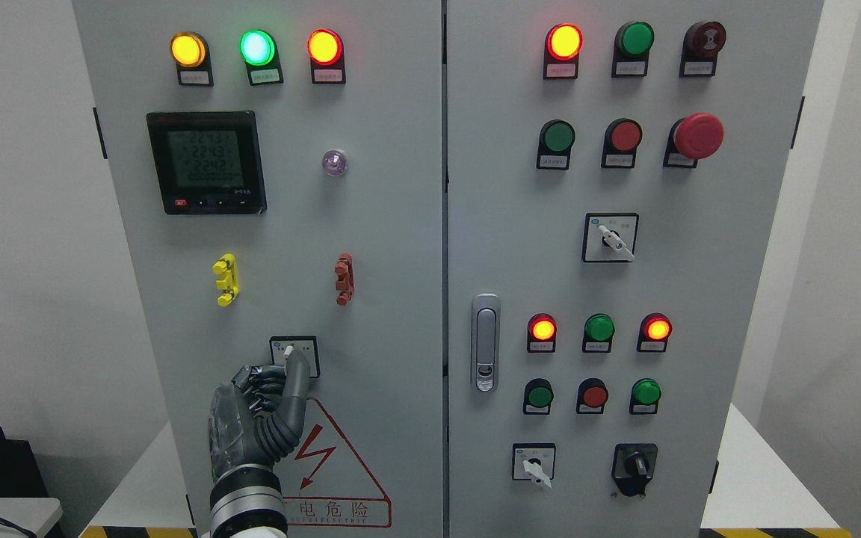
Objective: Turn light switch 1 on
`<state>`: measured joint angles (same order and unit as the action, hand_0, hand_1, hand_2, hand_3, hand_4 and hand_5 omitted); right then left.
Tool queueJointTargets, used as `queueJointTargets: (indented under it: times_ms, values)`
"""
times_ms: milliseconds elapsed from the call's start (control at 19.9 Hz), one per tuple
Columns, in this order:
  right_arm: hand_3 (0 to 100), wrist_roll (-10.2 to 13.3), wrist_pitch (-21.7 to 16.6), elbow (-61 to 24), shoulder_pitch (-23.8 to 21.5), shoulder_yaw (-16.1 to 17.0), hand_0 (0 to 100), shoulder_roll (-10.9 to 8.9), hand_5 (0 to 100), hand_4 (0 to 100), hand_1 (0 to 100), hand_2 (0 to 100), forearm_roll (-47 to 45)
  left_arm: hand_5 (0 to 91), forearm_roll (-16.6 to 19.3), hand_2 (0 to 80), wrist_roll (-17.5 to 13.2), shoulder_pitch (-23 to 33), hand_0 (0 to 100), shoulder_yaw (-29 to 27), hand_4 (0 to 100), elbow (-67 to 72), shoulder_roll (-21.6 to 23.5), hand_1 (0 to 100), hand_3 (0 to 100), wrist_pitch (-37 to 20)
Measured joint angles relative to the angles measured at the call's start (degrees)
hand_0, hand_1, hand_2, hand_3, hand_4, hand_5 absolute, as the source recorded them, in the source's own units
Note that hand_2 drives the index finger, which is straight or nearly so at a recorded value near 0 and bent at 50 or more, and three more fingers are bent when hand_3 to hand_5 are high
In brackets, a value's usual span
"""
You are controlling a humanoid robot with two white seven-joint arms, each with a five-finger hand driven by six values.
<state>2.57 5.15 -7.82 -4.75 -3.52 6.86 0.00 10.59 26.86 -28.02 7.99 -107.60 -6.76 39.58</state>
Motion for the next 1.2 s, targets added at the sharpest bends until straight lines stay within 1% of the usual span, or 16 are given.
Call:
queueJointTargets:
  times_ms: [652, 902, 1203]
  values:
    - [0, 0.00, 0.00, 0.00, 0.00, 0.00, 12, 0.00, 0, 0, 39, 0, 0.00, 85.4, 0.04, 48.0, -0.34, -0.29, 44, 0.04, 83, 0.02, 0.00, 32, 72, 0.52]
    - [0, 0.00, 0.00, 0.00, 0.00, 0.00, 12, 0.00, 0, 0, 39, 0, 0.00, 85.2, 0.05, 48.3, -0.42, -0.33, 48, 0.06, 84, 0.04, 0.00, 30, 73, 0.54]
    - [0, 0.00, 0.00, 0.00, 0.00, 0.00, 12, 0.00, 0, 0, 39, 0, 0.00, 85.1, 0.04, 48.3, -0.54, -0.36, 51, 0.09, 84, 0.06, -0.01, 27, 73, 0.54]
